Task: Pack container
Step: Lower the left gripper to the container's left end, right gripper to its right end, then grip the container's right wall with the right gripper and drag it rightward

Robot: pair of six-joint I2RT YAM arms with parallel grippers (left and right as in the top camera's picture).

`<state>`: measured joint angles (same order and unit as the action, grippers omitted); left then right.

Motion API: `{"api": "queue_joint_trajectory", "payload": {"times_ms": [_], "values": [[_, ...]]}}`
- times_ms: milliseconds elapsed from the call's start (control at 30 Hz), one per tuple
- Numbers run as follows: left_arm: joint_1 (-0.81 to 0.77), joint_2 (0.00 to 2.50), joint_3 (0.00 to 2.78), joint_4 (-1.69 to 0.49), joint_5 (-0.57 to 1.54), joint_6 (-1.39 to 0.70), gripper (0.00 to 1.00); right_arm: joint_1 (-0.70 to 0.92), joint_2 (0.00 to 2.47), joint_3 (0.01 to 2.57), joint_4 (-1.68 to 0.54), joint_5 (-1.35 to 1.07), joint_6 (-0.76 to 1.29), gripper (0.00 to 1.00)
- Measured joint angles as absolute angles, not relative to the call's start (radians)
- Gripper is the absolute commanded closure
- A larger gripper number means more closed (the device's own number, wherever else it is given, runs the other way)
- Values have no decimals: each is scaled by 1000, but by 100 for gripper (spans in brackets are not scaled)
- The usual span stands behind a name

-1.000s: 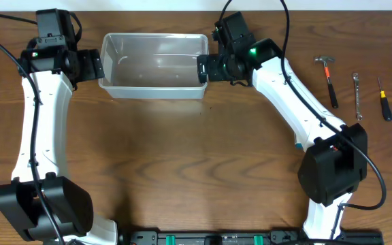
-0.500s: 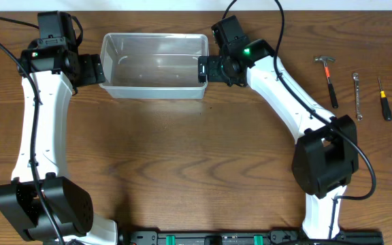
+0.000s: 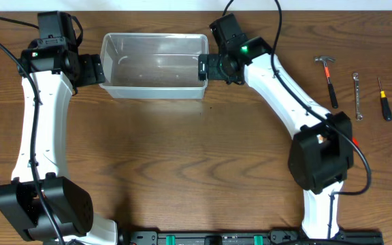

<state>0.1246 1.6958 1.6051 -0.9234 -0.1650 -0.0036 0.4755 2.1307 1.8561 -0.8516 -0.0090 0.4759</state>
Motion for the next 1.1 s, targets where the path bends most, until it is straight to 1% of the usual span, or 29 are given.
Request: {"api": "queue_joint_trajectory", "payload": {"times_ms": [767, 1100], "values": [[125, 1696, 1605, -935, -165, -4, 2, 476, 2189, 1860, -868, -10, 475, 2], [125, 1696, 1605, -935, -165, -4, 2, 476, 2189, 1867, -983, 51, 455, 1]]}}
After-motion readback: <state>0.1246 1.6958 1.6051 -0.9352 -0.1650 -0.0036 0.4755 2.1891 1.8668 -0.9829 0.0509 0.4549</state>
